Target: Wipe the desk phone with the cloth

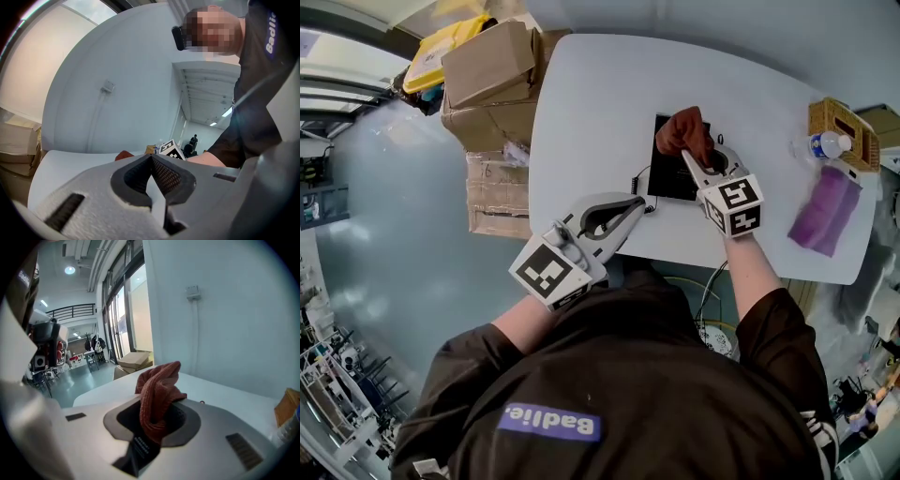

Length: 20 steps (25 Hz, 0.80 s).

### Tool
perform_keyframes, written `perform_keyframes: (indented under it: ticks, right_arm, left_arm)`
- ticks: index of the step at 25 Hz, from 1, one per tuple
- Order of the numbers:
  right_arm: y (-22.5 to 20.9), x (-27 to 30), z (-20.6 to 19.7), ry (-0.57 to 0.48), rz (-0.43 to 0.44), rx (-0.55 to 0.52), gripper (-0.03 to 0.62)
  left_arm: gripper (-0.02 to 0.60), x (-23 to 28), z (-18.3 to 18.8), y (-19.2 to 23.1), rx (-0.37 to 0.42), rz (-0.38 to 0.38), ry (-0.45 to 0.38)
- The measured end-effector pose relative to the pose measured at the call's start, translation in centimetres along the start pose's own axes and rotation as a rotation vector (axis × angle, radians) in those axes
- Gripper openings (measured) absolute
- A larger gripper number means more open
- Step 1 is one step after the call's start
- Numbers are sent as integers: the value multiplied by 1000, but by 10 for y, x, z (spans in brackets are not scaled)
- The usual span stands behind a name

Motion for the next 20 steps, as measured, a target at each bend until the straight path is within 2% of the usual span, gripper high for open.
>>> perform_keyframes:
  ticks: [4,8,14,20]
  right_arm:
    - [-19,12,7,6,-6,-2,95]
    - [-15,15,-6,11,5,22,95]
    - [5,3,-37,24,23,57,95]
    - [33,-14,-77,82,30,100,95]
  left_arm:
    - [15,-2,-2,5,-15,36,3]
    - [15,-4,-9,7,-29,45,17]
    - [15,-1,-14,0,-37,16,31]
    - [15,-3,-21,-3,-2,-30,45]
Point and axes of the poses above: the fingertips, and each gripper's own axes: x forward along the fingers, y to its left, z out of its top, the point moved 9 cm from there along -x, backward along the fingers
